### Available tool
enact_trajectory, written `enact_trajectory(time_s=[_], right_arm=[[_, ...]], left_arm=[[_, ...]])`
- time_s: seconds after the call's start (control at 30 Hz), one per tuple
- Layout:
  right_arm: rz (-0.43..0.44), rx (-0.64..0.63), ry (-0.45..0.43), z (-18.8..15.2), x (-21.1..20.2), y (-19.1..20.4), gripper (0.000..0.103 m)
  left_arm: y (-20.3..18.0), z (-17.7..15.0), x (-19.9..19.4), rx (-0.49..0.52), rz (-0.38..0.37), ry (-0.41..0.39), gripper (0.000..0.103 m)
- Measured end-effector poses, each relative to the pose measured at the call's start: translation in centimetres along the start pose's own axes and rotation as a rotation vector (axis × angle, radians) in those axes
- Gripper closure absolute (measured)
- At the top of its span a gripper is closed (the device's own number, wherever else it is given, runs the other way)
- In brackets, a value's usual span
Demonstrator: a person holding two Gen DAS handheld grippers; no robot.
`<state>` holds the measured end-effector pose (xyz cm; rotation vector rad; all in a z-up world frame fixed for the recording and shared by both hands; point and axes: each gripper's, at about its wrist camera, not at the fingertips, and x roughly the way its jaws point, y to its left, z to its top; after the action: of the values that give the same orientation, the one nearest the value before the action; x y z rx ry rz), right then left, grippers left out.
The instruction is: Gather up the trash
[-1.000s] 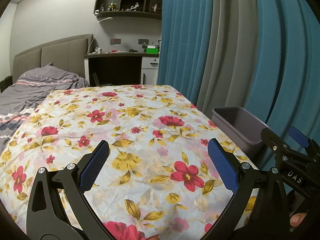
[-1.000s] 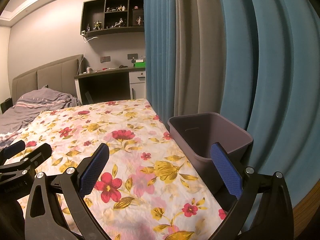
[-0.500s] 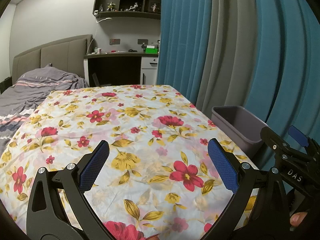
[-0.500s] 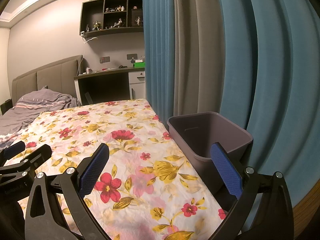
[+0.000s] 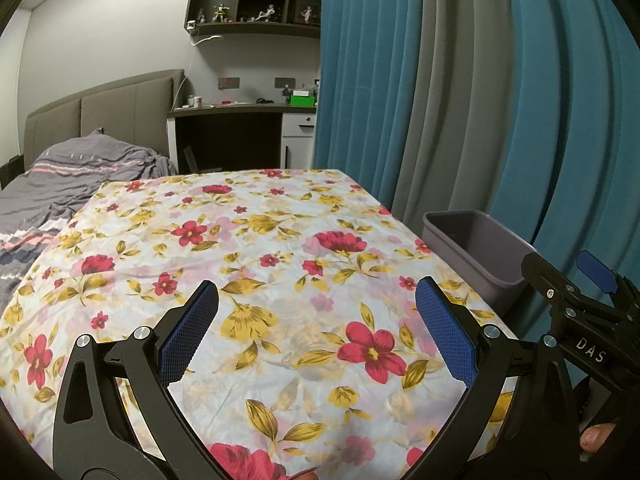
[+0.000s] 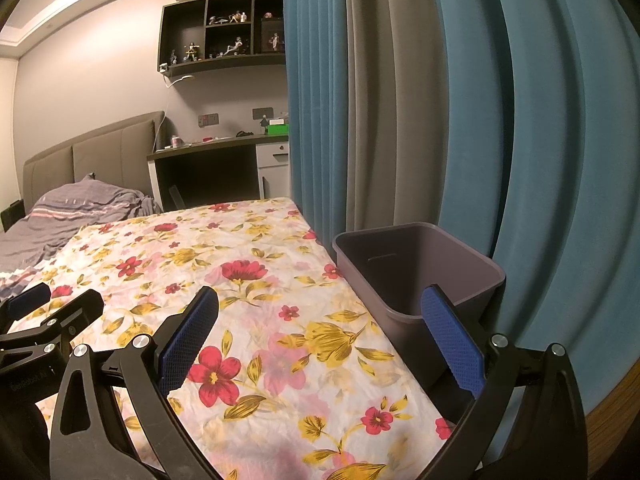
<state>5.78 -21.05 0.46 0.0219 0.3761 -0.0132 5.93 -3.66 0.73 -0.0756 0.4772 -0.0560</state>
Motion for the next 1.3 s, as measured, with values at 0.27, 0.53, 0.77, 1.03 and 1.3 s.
enact_trajectory(time_s=[0.27,0.53,0.77,1.03,1.3], right_arm=[[0.0,0.001,0.001,0.01,0.03,-0.08,0.005],[0.001,0.003,0.0,-0.03,0.01,-0.1,0.005],[0.001,0.004,0.0,-0.03,0.04,-0.16,0.005],[0.001,0.005,0.0,-0.04,0.06,-0.19,0.005],[0.001,0.005,0.001,-0.07,0.09,-0.23,0.005]], left_arm=[[-0.09,0.02,-0.01,0.002,0.002,0.001,0.006],[-0.2,0.04,-0.05,0.005,0.002,0.001,0.006],[-0.19,0.04,-0.06,0.006,0.004,0.0,0.006],[-0.38,0.13,-0.17,-0.001,-0.005,0.007,0.006],[-0.54,0.35,-0.22,0.006,-0.015,0.001,0.006]])
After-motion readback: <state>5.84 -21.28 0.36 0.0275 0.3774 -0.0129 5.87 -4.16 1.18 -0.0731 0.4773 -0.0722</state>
